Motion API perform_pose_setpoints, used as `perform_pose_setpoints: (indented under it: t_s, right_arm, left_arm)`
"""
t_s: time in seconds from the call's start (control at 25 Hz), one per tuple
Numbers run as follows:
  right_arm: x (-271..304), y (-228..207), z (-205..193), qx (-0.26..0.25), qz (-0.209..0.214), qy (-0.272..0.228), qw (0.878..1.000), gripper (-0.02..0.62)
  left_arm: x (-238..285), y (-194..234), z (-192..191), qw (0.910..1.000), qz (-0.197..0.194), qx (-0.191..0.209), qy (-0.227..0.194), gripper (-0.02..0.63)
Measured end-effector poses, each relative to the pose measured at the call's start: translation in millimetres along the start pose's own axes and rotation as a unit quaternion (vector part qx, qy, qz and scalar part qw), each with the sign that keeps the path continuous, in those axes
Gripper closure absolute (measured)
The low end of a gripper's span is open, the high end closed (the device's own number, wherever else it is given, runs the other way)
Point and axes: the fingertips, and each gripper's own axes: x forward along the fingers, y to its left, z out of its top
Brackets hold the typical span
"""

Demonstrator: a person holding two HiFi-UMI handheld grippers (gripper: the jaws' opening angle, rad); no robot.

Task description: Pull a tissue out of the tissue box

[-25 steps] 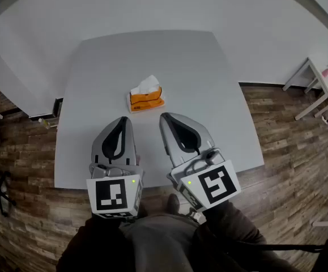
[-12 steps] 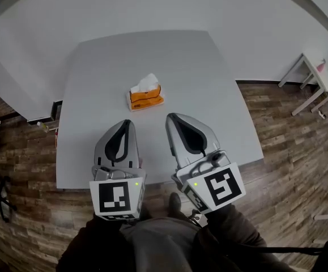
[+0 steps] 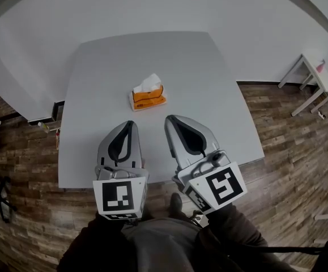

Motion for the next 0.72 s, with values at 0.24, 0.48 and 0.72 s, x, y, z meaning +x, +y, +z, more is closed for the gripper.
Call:
perform_pose_setpoints:
  t_s: [0.24,0.48,0.72]
  right_arm:
    - [15,18,-10,-0.008,-0.009,0.01,1.0,0.588]
    - [24,29,-16,0.002,-0.008,0.024,1.0,0.565]
    - [42,14,-7,0.009,0.018,0.001,1.0,0.526]
  left_arm:
    - [-3,21,-6,0.9999,-0.012,-0.007,-0.004,0.606]
    - [-2,37,-11,0.9996,-0.023,-0.017,0.002,0.606]
    - [27,39,-20,0.9992,-0.028,-0.023,0.016,0.606]
